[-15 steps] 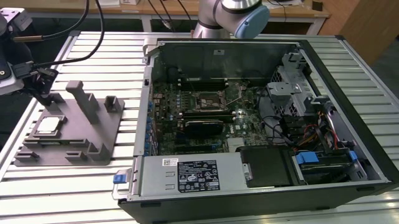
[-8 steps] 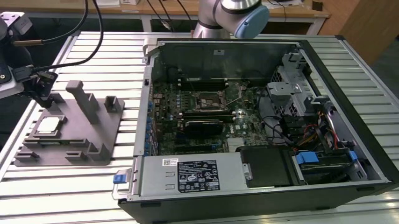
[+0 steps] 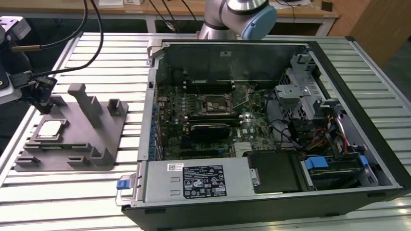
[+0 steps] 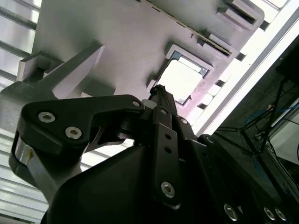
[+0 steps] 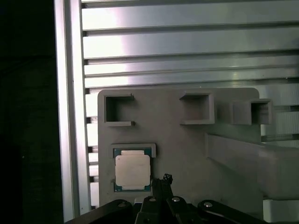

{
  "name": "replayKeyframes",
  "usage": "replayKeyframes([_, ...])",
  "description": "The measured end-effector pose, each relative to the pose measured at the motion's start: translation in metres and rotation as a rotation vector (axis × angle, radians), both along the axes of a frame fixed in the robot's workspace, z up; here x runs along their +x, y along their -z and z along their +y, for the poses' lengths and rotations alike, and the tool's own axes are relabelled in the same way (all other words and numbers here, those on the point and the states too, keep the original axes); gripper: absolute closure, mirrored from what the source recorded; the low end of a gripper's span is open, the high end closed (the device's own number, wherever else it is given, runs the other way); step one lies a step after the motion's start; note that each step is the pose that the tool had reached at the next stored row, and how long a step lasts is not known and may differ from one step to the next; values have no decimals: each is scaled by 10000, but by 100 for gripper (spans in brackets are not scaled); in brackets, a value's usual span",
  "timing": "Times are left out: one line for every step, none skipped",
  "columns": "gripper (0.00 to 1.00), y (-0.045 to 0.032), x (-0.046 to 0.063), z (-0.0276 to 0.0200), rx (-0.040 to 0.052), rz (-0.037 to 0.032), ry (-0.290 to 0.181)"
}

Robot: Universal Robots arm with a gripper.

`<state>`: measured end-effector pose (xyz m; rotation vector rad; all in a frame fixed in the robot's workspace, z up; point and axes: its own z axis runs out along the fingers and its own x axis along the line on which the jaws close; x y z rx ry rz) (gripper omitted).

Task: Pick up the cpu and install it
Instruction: 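Pick up the cpu and move it towards the insertion slot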

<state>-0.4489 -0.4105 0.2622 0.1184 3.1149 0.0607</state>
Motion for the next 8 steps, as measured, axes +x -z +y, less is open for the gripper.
replayKeyframes([89, 8, -7, -1, -2, 0, 0])
replayKeyframes([89, 18, -15, -2, -3, 0, -1])
replayKeyframes([89, 29, -21, -3, -3, -1, -1])
replayKeyframes([89, 39, -29, -4, -4, -1, 0])
replayKeyframes([89, 51, -36, -5, -4, 0, 0])
replayKeyframes([89, 63, -42, -6, -4, -1, -1])
replayKeyframes([89, 76, -48, -7, -4, -2, -1])
replayKeyframes([89, 89, -54, -8, -4, -1, 0])
